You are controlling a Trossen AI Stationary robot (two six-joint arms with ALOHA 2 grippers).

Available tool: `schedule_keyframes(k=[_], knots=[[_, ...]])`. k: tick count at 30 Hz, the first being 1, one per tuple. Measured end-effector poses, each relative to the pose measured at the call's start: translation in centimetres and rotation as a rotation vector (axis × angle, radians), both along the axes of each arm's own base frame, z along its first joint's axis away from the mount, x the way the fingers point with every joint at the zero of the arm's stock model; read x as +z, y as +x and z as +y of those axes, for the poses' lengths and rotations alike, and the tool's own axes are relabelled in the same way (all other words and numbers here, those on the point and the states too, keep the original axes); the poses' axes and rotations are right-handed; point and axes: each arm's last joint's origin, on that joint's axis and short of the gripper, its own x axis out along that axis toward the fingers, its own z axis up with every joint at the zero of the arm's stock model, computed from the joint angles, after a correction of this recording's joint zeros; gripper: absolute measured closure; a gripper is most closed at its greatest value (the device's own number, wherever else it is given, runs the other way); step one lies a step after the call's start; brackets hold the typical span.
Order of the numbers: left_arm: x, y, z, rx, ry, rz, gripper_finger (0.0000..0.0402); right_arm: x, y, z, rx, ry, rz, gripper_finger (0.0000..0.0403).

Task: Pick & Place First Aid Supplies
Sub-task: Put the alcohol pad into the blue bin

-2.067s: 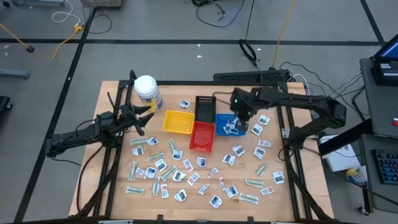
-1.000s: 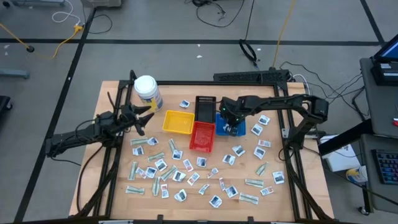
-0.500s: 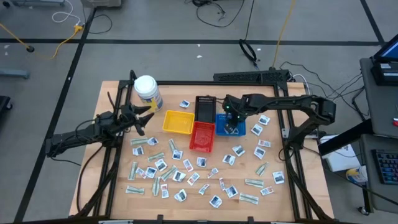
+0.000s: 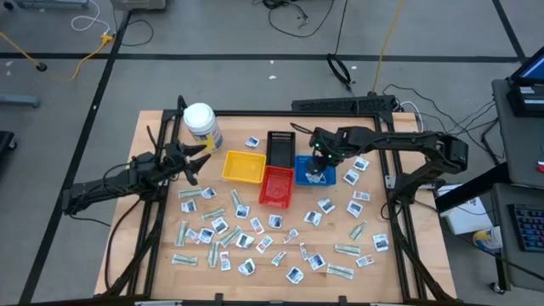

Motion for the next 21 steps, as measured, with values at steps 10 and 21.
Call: schedule_keyframes(k=[10, 21], knots=[[0.0, 0.0, 0.0, 0.0, 0.0, 0.0, 0.0192, 0.4, 2.1, 5.0, 0.219, -0.069, -0.101, 0.0218], [0.0, 0.0, 0.0, 0.0, 0.0, 0.0, 0.0192, 0.6, 2.3, 12.8, 0.486, -0.061, -0.159, 0.0219]])
